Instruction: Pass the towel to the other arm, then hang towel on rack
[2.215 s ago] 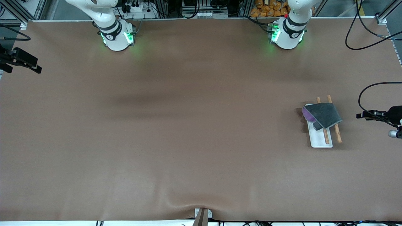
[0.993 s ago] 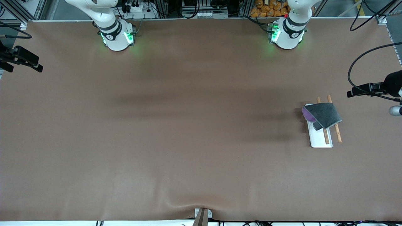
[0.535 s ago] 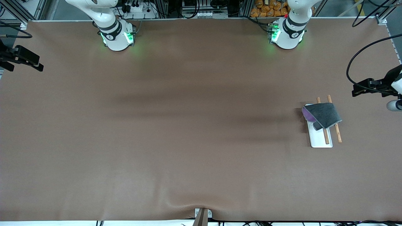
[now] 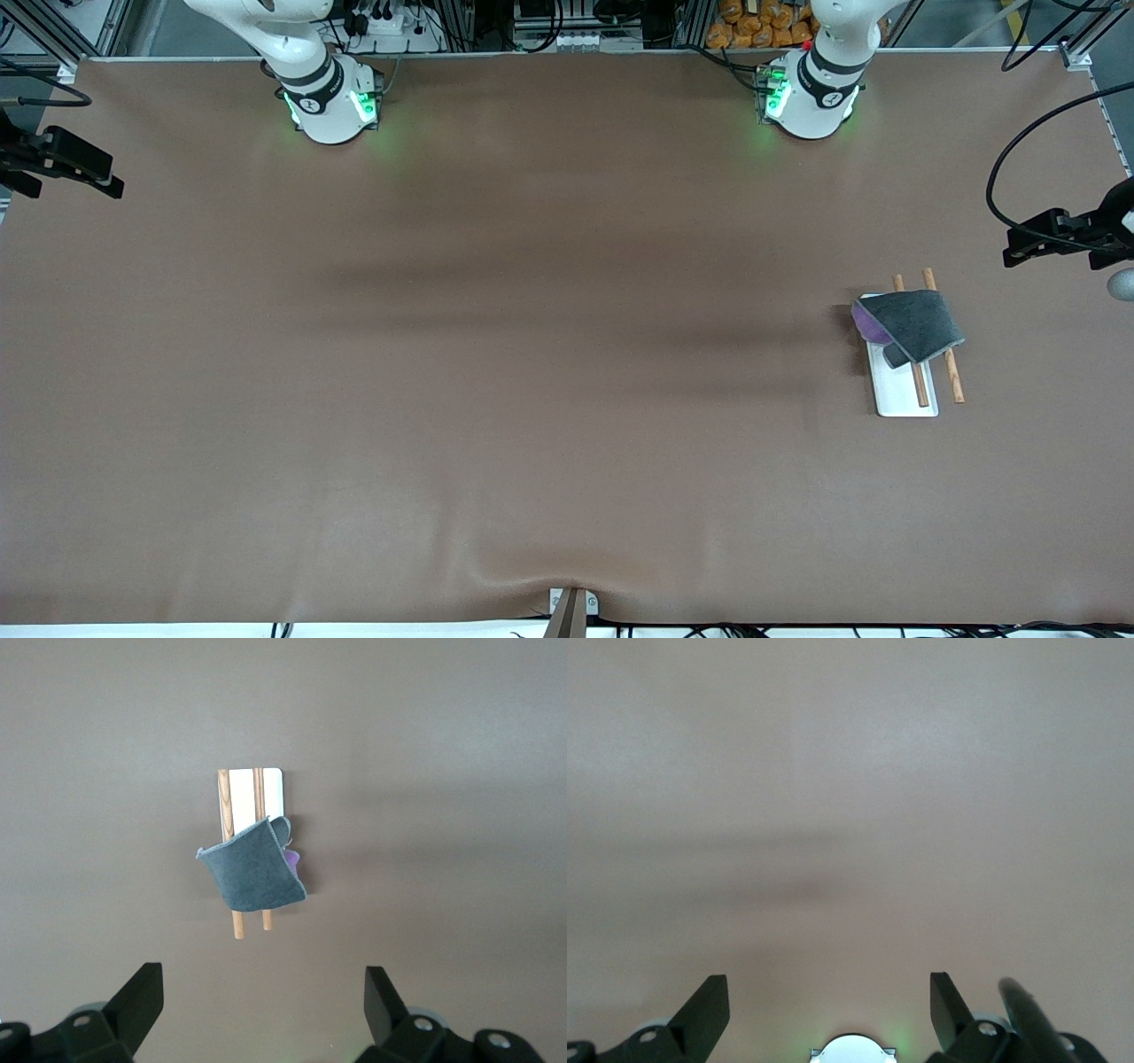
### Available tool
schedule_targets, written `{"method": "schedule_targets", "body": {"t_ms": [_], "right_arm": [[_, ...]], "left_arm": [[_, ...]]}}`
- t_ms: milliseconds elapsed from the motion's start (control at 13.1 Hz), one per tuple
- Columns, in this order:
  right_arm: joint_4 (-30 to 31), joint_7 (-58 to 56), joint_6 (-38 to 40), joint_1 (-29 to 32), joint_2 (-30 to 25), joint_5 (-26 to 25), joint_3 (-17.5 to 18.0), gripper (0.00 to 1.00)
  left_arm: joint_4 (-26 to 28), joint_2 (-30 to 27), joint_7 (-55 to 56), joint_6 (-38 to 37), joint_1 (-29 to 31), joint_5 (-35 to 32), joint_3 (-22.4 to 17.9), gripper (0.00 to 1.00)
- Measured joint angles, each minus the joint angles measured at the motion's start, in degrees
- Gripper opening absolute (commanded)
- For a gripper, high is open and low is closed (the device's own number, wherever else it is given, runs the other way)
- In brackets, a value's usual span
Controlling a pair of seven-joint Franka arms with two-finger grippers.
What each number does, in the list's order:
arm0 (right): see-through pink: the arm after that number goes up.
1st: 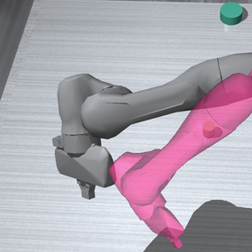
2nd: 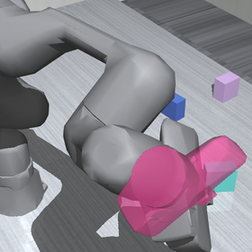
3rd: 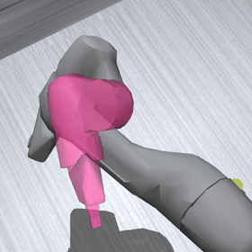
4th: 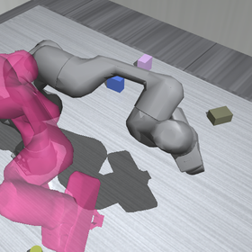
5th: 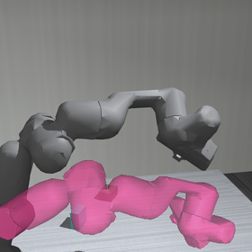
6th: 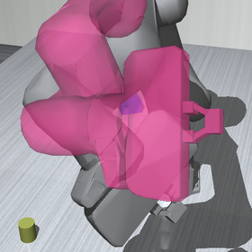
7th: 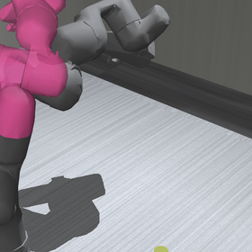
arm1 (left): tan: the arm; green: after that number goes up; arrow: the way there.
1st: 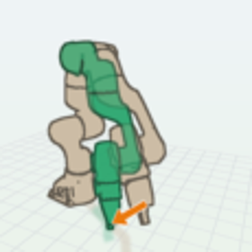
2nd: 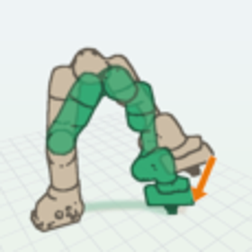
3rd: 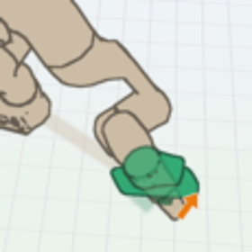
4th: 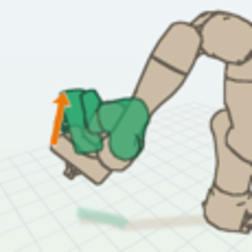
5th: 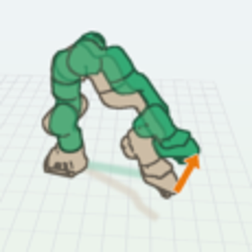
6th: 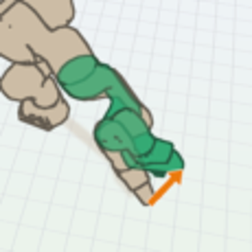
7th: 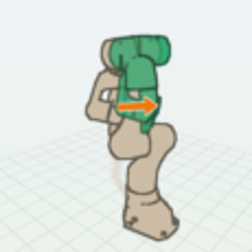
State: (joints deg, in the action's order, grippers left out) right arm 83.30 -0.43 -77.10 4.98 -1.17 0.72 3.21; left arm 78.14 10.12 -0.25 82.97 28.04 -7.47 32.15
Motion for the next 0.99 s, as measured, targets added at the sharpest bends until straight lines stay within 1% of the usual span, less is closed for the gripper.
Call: {"method": "schedule_targets", "body": {"t_ms": [229, 305, 382, 535, 611, 687, 840, 993], "right_arm": [[0.0, 0.0, -0.01, -0.01, 0.0, 0.02, 0.1, 1.0], [0.0, 0.0, -0.01, -0.02, 0.0, 0.07, 0.14, 1.0], [0.0, 0.0, -0.03, -0.03, 0.0, 0.12, 0.17, 1.0], [0.0, 0.0, -0.09, -0.05, 0.0, 0.61, 0.19, 1.0], [0.0, 0.0, -0.1, -0.06, 0.0, 0.76, 0.19, 1.0], [0.0, 0.0, -0.1, -0.06, 0.0, 0.8, 0.19, 1.0], [-0.01, 0.0, -0.1, -0.06, 0.0, 0.81, 0.18, 1.0], [-0.03, 0.0, -0.1, -0.06, 0.0, 0.82, 0.18, 1.0]], "left_arm": [[0.02, -0.28, -0.03, 0.02, -0.37, 1.47, -0.17, 1.0], [0.15, -0.52, -0.04, 0.02, -1.77, 2.02, -1.29, 1.0], [0.46, -0.97, -0.04, 0.02, -5.12, 2.3, -4.51, 1.0], [1.2, -2.11, -0.03, 0.01, -15.7, 2.95, -15.01, 1.0], [2.11, -2.88, 0.01, 0.01, -19.75, 3.97, -19.22, 1.0], [3.48, -3.9, 0.03, 0.1, -22.3, 5.34, -22.27, 1.0], [7.4, -6.56, 0.03, 1.03, -24.75, 6.67, -26.05, 1.0], [11.32, -9.1, 0.39, 2.37, -26.36, 6.94, -28.1, 1.0]]}}
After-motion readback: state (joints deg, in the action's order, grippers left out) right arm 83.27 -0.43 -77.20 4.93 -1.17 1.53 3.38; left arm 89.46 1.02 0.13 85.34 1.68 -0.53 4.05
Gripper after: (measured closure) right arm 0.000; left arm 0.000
